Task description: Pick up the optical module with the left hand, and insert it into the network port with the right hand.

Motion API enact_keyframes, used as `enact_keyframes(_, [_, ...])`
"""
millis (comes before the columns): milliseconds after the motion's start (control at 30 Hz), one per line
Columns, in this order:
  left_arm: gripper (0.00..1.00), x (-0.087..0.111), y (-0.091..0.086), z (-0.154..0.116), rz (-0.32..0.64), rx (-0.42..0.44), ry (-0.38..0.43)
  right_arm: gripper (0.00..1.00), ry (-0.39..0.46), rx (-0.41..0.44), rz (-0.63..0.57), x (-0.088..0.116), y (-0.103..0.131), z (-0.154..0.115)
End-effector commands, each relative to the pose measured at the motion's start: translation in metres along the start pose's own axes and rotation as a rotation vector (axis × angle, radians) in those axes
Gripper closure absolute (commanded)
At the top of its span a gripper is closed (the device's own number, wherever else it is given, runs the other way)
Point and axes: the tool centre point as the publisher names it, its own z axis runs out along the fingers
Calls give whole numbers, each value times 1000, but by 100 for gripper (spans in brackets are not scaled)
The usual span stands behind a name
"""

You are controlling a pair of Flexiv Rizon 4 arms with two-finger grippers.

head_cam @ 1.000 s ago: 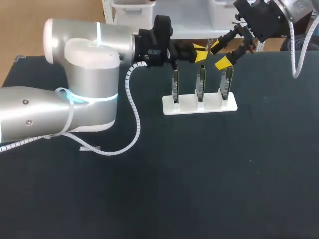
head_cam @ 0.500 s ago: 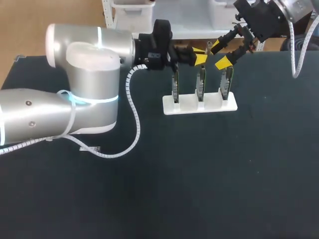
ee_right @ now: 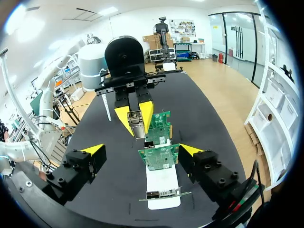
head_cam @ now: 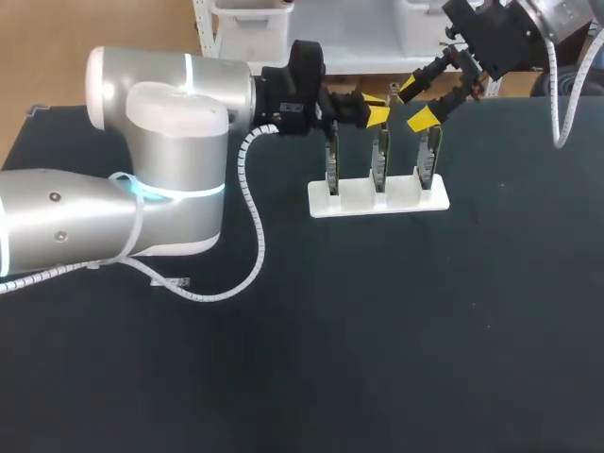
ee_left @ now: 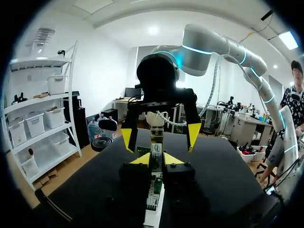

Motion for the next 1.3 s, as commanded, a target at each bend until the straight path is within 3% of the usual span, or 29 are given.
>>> enact_keyframes(33, [100,-1,1,1,-7,6,-16,0,0,8,0,1,3,0])
enact_keyframes(1300, [100,2,1,4,-16,36,-21,0,0,8,0,1,3,0])
